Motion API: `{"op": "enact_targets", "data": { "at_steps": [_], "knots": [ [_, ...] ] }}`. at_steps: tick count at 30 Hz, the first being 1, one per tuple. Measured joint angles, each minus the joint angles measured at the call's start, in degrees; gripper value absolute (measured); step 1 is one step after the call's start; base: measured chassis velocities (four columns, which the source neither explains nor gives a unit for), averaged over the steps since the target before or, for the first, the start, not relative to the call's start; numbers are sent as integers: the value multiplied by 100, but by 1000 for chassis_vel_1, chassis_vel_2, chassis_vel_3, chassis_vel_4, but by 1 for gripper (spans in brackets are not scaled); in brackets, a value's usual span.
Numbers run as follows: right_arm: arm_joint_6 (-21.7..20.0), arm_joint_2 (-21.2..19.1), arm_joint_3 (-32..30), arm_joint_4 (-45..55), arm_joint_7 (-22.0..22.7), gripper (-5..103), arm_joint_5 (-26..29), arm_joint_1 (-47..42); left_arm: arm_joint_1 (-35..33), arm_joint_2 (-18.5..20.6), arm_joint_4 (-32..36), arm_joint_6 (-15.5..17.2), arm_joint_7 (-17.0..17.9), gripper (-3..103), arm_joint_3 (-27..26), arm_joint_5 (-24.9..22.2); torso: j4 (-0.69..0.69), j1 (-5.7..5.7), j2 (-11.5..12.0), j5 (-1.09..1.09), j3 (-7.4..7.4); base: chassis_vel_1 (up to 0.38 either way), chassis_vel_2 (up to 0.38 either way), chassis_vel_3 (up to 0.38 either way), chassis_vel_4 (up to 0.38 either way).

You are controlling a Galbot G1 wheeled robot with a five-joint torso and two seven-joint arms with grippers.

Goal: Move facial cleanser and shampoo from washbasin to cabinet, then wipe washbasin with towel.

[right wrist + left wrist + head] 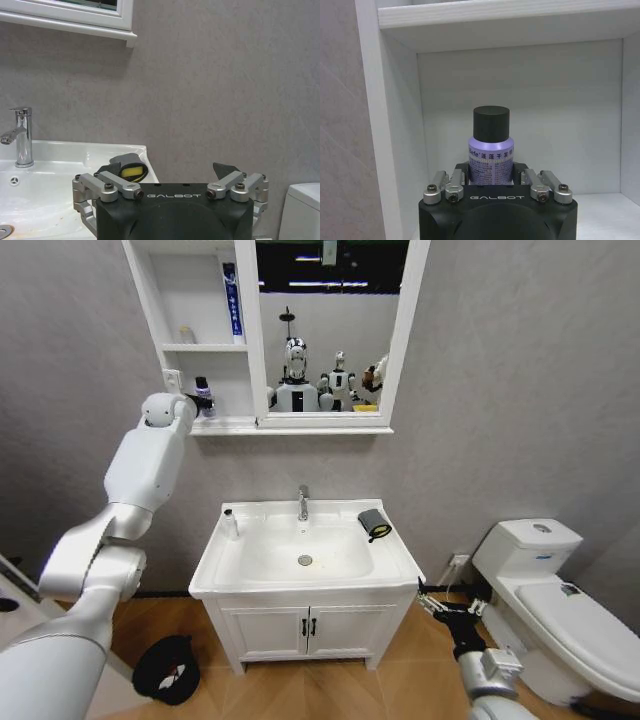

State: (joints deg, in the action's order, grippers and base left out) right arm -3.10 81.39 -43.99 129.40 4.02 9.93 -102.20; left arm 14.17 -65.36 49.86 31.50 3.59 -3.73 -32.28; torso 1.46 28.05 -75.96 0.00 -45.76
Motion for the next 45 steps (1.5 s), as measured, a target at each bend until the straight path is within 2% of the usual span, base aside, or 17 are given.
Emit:
{"op": "enact_targets", "data": {
  "at_steps": [20,23,24,26,27,29,32,35,42,44,45],
  "knots": [
    [1,-30,6,4,9,100,-5,16,15,-23,-55,69,12,41,1,2,0,0,0,0,0,0,0,0,0],
    [2,-28,5,-12,9,100,-6,17,24,-34,-83,76,16,56,8,6,0,0,0,0,0,0,0,0,0],
    [2,-28,5,-12,9,100,-6,17,24,-34,-83,76,16,56,8,6,0,0,0,0,0,0,0,0,0],
    [9,-11,4,-29,9,100,-8,21,25,-34,-87,82,15,68,19,9,0,0,0,0,0,0,0,0,0],
    [9,-11,4,-29,9,100,-8,21,25,-34,-87,82,15,68,19,9,0,0,0,0,0,0,0,0,0],
    [22,-8,-5,-43,8,100,-10,24,25,-32,-87,94,15,78,18,13,0,0,0,0,0,0,0,0,0],
    [28,-11,-12,-44,8,100,-11,19,21,-31,-80,99,15,84,15,16,0,0,0,0,0,0,0,0,0],
    [29,-19,-12,-44,8,100,-12,22,11,-28,-57,108,15,98,5,16,0,0,0,0,0,0,0,0,0],
    [29,-17,2,-44,23,100,-23,29,-11,-1,-30,136,13,99,-7,5,0,0,0,0,0,0,0,0,0],
    [29,-11,3,-41,26,100,-35,16,-32,18,1,136,13,89,-16,4,-1,0,0,0,0,0,0,0,0],
    [29,-11,3,-41,26,100,-35,16,-32,18,1,136,13,89,-16,4,-1,0,0,0,0,0,0,0,0]
  ]
}}
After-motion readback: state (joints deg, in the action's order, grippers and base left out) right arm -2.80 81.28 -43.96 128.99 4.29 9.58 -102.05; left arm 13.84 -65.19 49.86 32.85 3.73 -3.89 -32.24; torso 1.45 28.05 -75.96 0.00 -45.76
